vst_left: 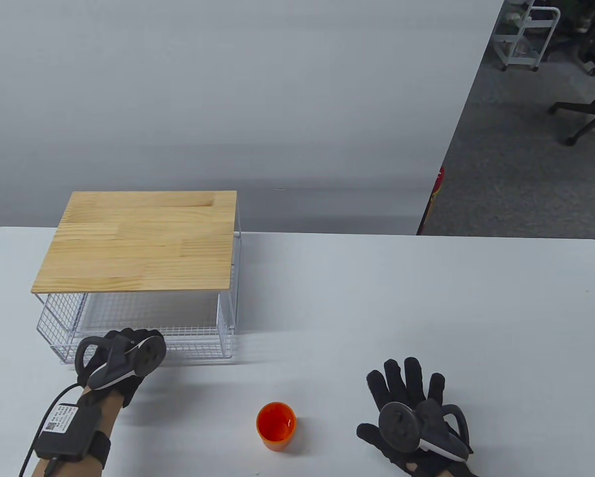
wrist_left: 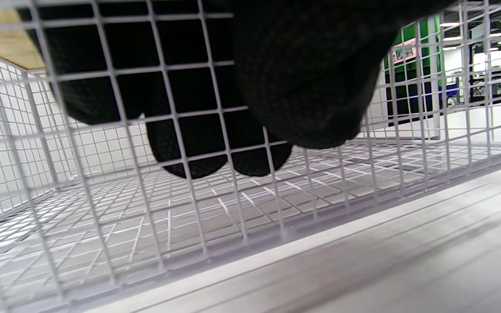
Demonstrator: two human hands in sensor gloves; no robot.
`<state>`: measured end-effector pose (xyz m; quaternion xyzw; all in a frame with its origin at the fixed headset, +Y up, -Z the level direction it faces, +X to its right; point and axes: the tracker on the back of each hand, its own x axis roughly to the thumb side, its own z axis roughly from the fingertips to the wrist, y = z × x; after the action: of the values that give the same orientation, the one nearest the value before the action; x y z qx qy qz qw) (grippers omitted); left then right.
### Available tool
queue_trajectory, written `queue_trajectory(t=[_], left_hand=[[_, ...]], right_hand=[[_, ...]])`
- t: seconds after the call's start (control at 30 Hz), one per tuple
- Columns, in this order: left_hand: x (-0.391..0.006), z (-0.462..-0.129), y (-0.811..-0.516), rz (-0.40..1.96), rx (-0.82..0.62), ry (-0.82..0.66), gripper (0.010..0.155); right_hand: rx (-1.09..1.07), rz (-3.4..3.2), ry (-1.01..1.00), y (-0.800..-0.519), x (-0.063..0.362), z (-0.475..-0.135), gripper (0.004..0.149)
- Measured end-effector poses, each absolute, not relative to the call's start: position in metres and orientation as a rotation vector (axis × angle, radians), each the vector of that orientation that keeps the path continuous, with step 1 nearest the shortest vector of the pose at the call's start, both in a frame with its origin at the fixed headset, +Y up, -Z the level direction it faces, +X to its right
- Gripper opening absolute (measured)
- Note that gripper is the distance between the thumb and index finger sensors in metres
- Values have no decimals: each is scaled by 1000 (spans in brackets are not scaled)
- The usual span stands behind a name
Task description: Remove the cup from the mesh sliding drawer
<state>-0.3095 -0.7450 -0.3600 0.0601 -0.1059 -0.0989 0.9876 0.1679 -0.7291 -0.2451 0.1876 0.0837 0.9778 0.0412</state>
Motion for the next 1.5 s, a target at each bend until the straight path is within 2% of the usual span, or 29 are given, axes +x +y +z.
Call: queue_trajectory(t=[1.5], left_hand=[[-304, -409, -745, -211, 108, -116, 33]], right_hand=[[572, 3001, 223, -726, 170, -244, 89]])
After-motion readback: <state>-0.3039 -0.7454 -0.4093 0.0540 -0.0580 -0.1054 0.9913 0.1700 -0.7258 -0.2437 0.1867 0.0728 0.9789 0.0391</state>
